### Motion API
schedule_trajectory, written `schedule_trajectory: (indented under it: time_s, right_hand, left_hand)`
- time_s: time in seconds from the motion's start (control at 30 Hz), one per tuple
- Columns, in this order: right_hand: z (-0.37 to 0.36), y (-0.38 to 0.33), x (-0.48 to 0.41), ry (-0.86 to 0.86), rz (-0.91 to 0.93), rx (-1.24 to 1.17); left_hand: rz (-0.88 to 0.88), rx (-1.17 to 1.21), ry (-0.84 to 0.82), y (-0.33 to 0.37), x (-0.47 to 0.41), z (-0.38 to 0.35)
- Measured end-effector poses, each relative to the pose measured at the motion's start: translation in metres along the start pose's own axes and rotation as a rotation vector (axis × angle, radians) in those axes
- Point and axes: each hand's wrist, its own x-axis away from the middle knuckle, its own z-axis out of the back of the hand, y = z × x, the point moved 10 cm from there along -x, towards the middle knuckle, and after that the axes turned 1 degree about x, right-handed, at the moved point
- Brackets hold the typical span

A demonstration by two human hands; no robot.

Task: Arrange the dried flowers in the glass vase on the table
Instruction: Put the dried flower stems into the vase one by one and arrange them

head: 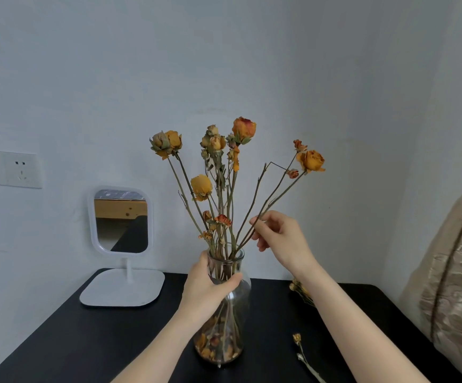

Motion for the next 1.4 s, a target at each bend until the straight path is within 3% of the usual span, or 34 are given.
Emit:
schedule_trajectory:
  time_s: [0.43,0.8,1.1,1.17,1.27,1.4]
  right_hand:
    - [0.009,0.004,0.002,0.014,-0.026,-0.023]
    - [0.017,0.014,0.017,-0.020,-0.073,0.007]
    - [0.080,0.103,0.091,-0.064,-0.360,0.111]
    - [0.096,0.126,0.109,-0.054,-0.418,0.165]
    - [0.120,0.154,0.133,-0.036,-0.499,0.270]
    - [0.147,0.174,0.152,-0.018,-0.559,0.456]
  left_hand:
    - [-0.036,-0.112,0.201,0.008,0.004,0.005]
    - [-0.001,-0.109,0.167,0.007,0.008,0.003]
    - [0.123,0.005,0.403,-0.021,0.094,0.017]
    - [0.137,0.024,0.320,-0.025,0.113,0.001]
    - [0.115,-0.003,0.063,-0.022,0.127,-0.041]
    - [0.129,-0.303,-0.296,-0.013,0.130,-0.111]
